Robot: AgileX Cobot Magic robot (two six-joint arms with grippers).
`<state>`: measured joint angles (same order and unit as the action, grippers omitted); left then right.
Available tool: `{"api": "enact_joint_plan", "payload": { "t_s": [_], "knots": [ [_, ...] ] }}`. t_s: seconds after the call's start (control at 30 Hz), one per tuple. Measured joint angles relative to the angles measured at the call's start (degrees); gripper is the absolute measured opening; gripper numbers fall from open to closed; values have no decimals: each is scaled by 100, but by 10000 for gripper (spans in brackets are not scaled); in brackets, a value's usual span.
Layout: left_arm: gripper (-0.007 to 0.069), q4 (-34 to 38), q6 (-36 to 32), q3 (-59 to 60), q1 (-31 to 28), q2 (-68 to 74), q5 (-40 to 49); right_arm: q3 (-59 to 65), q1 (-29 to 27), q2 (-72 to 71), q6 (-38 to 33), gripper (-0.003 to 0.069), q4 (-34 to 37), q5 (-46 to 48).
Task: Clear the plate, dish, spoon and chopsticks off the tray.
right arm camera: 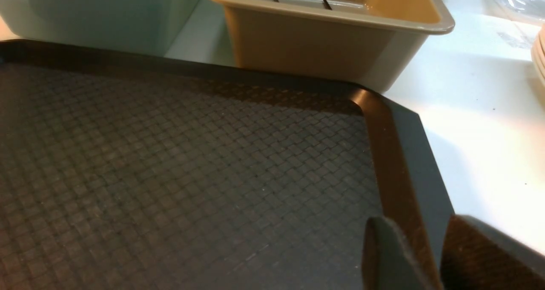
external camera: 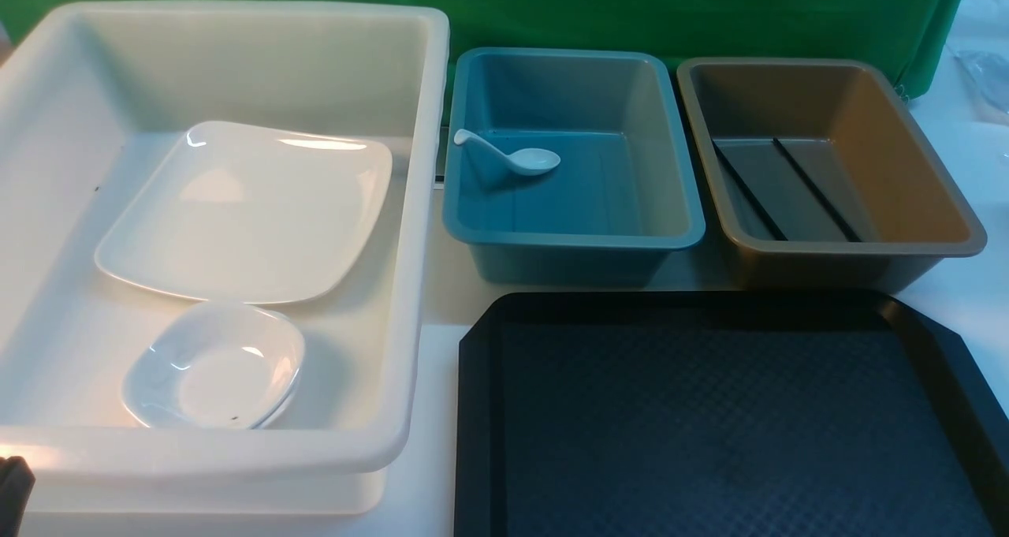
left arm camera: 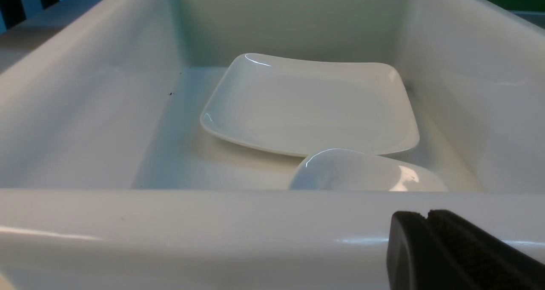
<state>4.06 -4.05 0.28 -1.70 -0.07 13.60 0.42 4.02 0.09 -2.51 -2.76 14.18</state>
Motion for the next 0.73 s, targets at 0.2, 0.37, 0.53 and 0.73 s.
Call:
{"api": "enact_joint_plan", "payload": {
  "t_s": [0.2,0.37,0.53,0.73],
  "knots": [
    [17,0,0,0,0,0,0,0,0,0,0,240,0,0],
    [18,0,4,0,0,0,0,0,0,0,0,240,0,0],
    [20,0,4,0,0,0,0,0,0,0,0,241,0,0],
    [34,0,4,0,0,0,0,0,0,0,0,241,0,0]
  ]
}}
